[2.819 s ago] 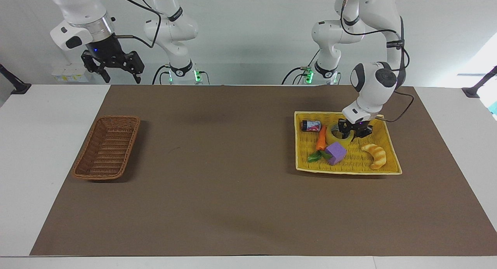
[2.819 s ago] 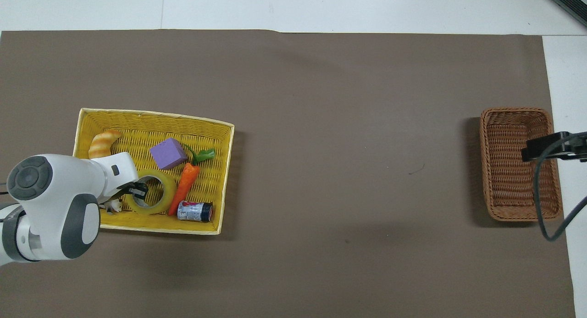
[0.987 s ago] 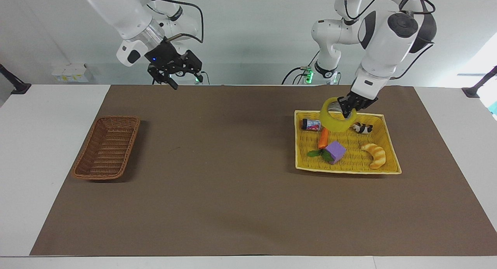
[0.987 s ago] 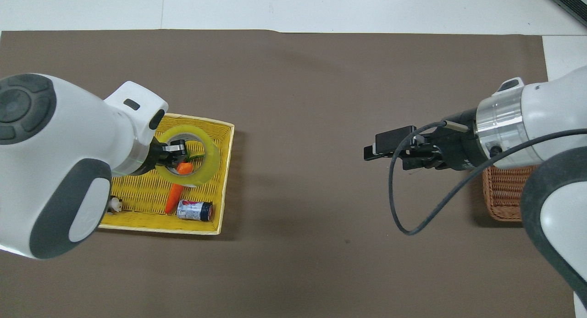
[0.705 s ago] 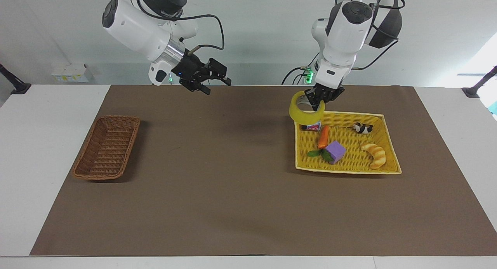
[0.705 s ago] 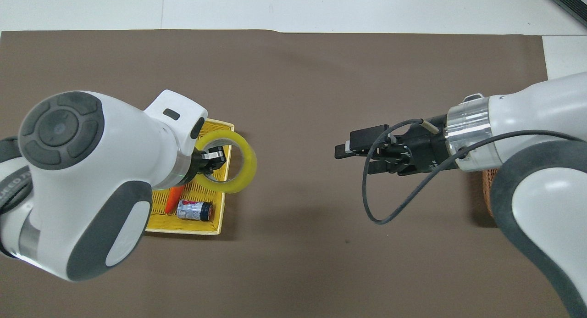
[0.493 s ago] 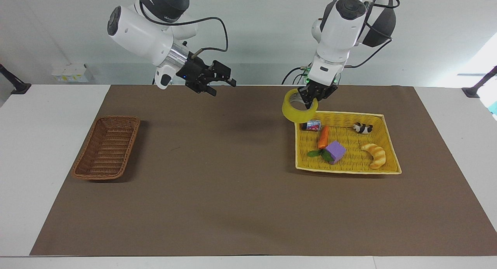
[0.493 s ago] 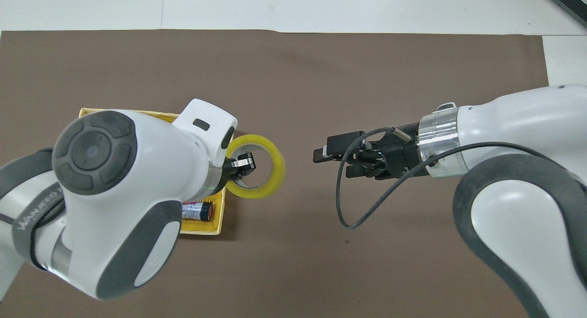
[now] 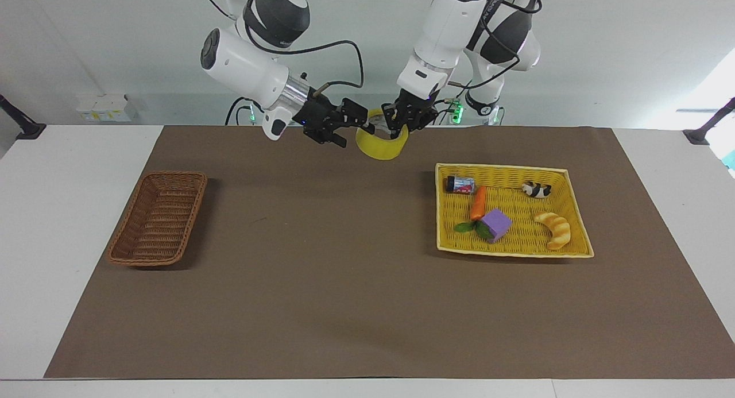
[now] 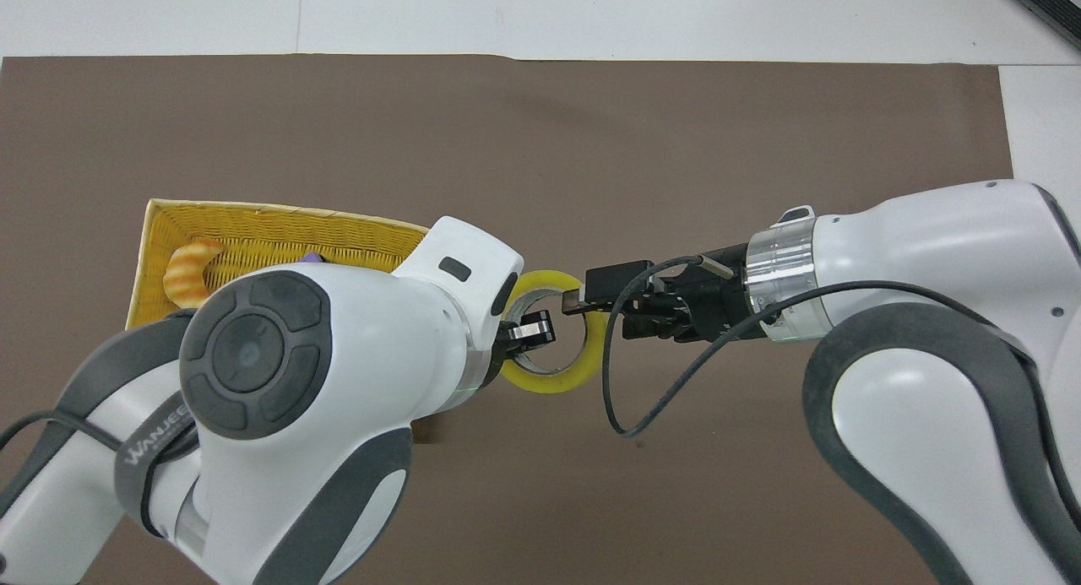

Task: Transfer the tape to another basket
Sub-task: 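Grasp the tape rim with the right gripper from the left gripper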

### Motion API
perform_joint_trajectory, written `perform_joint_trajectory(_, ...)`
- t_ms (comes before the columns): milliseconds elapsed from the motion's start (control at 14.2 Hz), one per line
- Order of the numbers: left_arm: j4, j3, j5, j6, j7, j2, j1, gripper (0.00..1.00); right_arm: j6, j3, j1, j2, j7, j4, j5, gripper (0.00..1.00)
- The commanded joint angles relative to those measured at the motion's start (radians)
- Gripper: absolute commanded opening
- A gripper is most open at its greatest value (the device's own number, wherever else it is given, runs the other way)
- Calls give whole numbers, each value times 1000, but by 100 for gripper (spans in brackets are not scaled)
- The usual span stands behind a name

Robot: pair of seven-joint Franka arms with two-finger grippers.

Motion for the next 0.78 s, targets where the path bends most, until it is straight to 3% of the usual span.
perform_joint_trajectory(0, 25, 14, -20, 57, -11, 9, -43, 0, 12, -1, -7, -37, -60, -46, 15, 88)
perform_joint_trajectory(70, 25, 14, -20, 74, -11, 10, -49, 0, 9, -1, -11, -37, -66, -46, 15, 70)
perform_joint_trajectory(141, 25, 14, -20, 90, -11, 10, -52, 0, -3, -1, -16, -34, -86, -43, 15, 15)
perform_joint_trajectory(211, 25, 14, -20, 103, -11, 10, -52, 0, -20, -2, -27, -35, -69, -40, 15, 0)
perform_joint_trajectory(282, 25, 13, -23, 111, -10, 12, -52, 0, -40, -5, -37, -38, -57, -40, 14, 0)
perform_joint_trajectory(352, 25, 13, -23, 119, 0, 12, -52, 13, -55, -7, -60, -38, -58, -30, 12, 0)
perform_joint_trajectory(423, 22, 13, -23, 136, 12, 12, -54, 80, -72, -7, -85, -37, -60, -22, 12, 0)
perform_joint_trajectory(493, 21, 13, -23, 128, 6, 4, -52, 100, -96, -8, -105, -37, -66, -11, 8, 0)
perform_joint_trajectory(705, 21, 29, -26, 75, 0, -52, -37, 100, -175, -8, -180, -37, -75, 9, -3, 0)
